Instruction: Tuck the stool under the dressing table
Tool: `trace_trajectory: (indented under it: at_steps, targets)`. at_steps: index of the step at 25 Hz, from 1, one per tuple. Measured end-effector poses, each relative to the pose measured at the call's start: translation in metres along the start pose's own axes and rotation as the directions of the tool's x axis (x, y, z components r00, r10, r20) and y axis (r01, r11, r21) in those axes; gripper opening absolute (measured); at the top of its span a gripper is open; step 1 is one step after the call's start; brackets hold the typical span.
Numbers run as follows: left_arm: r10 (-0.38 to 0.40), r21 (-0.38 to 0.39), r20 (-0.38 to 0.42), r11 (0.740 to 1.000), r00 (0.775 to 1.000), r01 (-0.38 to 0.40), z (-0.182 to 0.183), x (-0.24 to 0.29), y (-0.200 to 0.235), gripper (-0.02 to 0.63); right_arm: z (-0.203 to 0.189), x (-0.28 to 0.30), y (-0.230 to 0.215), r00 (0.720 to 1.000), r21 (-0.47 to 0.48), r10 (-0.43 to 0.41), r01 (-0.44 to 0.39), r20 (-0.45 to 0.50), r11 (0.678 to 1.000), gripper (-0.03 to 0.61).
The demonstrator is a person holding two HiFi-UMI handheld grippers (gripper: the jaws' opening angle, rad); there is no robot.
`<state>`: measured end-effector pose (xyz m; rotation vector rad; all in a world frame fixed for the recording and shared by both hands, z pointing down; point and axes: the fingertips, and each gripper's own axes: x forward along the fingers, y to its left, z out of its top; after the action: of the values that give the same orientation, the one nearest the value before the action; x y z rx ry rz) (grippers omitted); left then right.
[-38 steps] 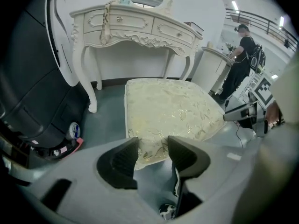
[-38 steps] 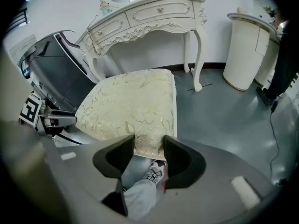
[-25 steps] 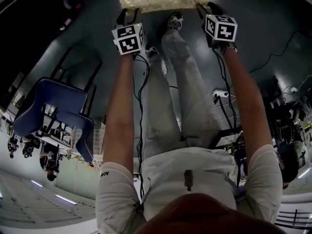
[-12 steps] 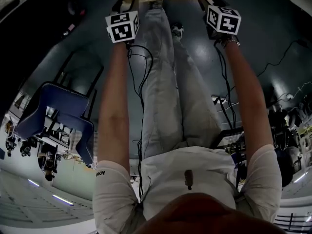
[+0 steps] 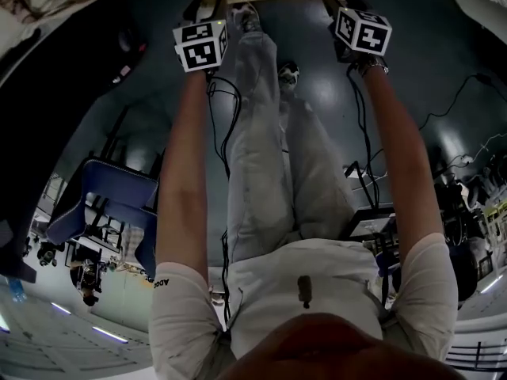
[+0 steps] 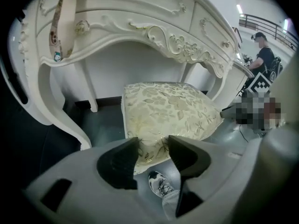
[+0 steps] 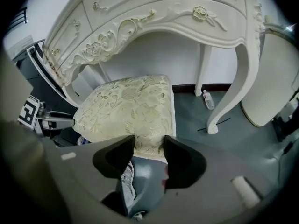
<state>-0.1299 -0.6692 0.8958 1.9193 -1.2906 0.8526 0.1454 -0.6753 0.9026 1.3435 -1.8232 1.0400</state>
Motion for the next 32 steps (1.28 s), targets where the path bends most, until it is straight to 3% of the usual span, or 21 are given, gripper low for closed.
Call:
trace_trajectory:
  at_steps: [15,27,28,29,30,32]
  targets:
    - [0.018,0.027,0.142,0.999,0.99,-0.022,0.104,0.068,0.048,0.213,0.107,0.063,-0.015,0.989,0.007,-0.007,0.006,0.148,1.0,0.21]
    - [0.028,-0.002,0.219,1.0,0.975,-0.029,0.141,0.091,0.06,0.213,0.156,0.089,-0.029,0.974,-0.027,-0.02,0.026,0.226,0.999,0.21]
    - [0.027,0.004,0.215,1.0,0.976,-0.029,0.14,0.089,0.058,0.207,0.156,0.086,-0.028,0.974,-0.025,-0.024,0.03,0.224,0.999,0.21]
    - [0.022,0.019,0.21,0.999,0.977,-0.027,0.138,0.084,0.054,0.161,0.156,0.081,-0.028,0.974,-0.02,-0.025,0.03,0.223,0.999,0.206]
    - [0.014,0.04,0.206,0.999,0.979,-0.022,0.136,0.078,0.05,0.09,0.153,0.075,-0.026,0.974,-0.012,-0.022,0.025,0.225,1.0,0.14]
    - [-0.002,0.076,0.196,0.997,0.981,-0.014,0.127,0.062,0.038,0.023,0.143,0.059,-0.021,0.974,-0.008,-0.009,0.011,0.228,1.0,0.048]
